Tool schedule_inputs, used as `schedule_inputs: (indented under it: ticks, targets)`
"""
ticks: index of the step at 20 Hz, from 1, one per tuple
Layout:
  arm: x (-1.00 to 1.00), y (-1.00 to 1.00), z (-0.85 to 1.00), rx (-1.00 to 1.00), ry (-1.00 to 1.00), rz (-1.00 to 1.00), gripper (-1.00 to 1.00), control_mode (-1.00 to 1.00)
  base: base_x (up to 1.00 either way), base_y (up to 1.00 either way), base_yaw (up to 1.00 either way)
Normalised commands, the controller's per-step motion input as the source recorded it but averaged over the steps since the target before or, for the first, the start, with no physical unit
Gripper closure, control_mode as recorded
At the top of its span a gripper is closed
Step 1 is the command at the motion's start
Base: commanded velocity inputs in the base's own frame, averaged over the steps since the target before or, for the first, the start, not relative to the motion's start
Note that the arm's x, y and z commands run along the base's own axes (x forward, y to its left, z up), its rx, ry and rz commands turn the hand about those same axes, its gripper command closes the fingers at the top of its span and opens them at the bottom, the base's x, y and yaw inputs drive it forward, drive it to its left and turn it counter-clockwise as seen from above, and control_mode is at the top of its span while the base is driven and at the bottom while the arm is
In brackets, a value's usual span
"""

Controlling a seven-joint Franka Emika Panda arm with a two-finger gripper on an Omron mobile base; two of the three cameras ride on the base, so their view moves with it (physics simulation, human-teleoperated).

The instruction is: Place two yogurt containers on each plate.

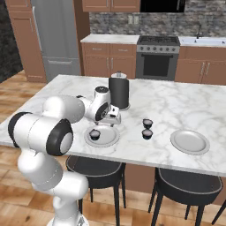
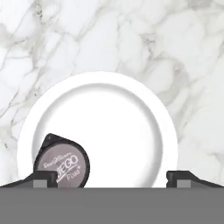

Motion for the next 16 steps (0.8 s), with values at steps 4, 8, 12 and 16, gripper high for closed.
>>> schedule_inputs:
  ticks: [4, 8, 12, 16]
  targets:
    - [-0.35, -0.91, 0.27, 0.0, 0.04, -0.05, -1.0, -1.0, 0.0, 0.0, 0.0]
    - [-0.31, -0.99, 0.14, 0.0, 0.01, -0.04, -1.0, -1.0, 0.0, 0.0, 0.0]
    - [-0.14, -0.98, 0.05, 0.0, 0.0, -0.01, -1.0, -1.0, 0.0, 0.0, 0.0]
    - [0.0, -0.79, 0.0, -0.02, 0.05, 0.0, -1.0, -1.0, 0.0, 0.0, 0.0]
